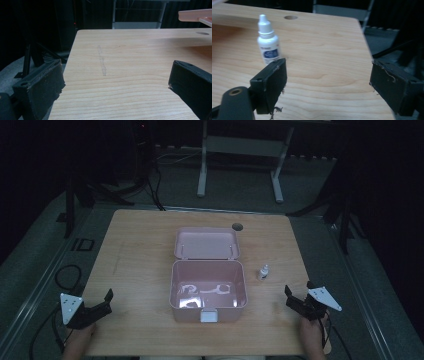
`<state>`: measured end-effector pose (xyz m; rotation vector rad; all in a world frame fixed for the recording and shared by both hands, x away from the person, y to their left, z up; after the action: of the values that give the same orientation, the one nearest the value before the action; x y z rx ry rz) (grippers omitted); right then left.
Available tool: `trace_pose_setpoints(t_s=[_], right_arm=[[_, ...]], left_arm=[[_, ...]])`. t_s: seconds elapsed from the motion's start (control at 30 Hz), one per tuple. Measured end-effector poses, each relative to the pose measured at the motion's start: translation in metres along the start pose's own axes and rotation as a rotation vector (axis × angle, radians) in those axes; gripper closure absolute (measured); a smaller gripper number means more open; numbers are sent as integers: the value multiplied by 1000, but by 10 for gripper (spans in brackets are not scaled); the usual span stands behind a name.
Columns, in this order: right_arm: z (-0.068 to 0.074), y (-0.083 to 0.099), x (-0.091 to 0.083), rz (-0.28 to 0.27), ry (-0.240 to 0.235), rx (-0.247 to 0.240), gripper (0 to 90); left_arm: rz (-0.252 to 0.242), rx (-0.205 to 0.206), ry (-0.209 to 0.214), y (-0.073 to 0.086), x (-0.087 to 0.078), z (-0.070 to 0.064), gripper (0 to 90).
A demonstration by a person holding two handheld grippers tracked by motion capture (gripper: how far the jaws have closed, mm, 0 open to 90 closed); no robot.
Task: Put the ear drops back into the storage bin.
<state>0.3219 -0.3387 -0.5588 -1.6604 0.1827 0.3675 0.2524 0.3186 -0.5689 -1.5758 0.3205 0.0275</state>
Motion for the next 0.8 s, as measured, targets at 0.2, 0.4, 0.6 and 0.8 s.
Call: trace_pose_setpoints(t_s=[0.2,0.4,0.6,0.8], right_arm=[[-1,-5,8,126,-107,-3,144],[-6,-7,7,279,-120,17,132],[-10,-14,4,461,-131,-26,126],[-9,-20,1,622,-150,-66,124]], left_arm=[[-1,1,1,0,0,0,4],[-1,3,3,0,0,0,4],[0,3,7,0,0,0,3],[-1,4,9,0,0,-1,3]])
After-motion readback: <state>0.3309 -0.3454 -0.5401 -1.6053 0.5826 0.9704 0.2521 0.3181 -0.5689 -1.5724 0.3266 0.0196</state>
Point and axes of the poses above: each handheld gripper's, and its own axes: x roughly forward along the jaws, y roughly out of its underside, z roughly to its left, the point moved 3 cm from there along x, roughly forward along the jaws, and after that the axes turned 6 degrees about y, right-handed, at the moved point
